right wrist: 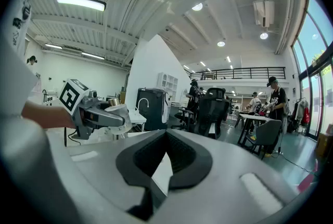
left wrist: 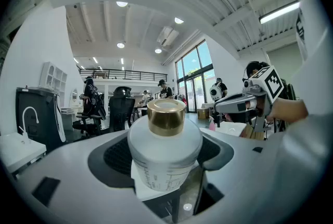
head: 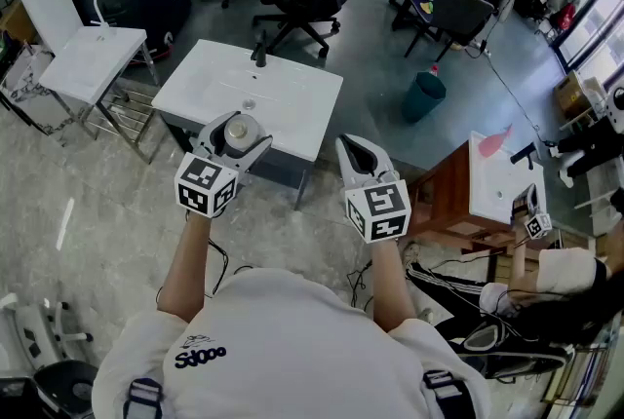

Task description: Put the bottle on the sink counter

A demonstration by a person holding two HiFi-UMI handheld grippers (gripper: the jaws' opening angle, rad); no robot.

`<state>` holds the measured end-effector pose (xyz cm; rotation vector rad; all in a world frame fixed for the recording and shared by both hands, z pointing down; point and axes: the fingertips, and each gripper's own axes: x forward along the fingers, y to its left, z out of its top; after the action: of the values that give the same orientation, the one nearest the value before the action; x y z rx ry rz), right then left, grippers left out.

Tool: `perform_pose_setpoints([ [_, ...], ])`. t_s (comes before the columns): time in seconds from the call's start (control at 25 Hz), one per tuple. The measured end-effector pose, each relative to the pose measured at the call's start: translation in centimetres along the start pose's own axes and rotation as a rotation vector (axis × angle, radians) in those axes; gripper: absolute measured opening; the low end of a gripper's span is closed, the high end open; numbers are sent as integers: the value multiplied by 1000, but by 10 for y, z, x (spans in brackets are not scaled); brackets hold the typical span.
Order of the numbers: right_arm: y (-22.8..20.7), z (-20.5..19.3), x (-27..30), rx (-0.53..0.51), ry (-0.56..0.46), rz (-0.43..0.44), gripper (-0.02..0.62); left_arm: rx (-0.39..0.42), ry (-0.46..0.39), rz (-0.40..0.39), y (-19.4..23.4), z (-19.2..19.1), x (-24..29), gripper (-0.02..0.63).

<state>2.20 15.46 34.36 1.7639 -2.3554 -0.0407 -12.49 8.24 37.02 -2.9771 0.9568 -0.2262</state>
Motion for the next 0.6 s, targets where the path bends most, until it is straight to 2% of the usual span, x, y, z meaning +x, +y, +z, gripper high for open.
perform_pose_setpoints([
  [0.4, -15, 5, -6, 37, -69, 5, 11, 21, 9, 4, -13, 3, 13, 341],
  [0.6, -22, -7, -6, 40, -40, 49, 11, 22, 20, 18, -19, 3, 24, 341],
])
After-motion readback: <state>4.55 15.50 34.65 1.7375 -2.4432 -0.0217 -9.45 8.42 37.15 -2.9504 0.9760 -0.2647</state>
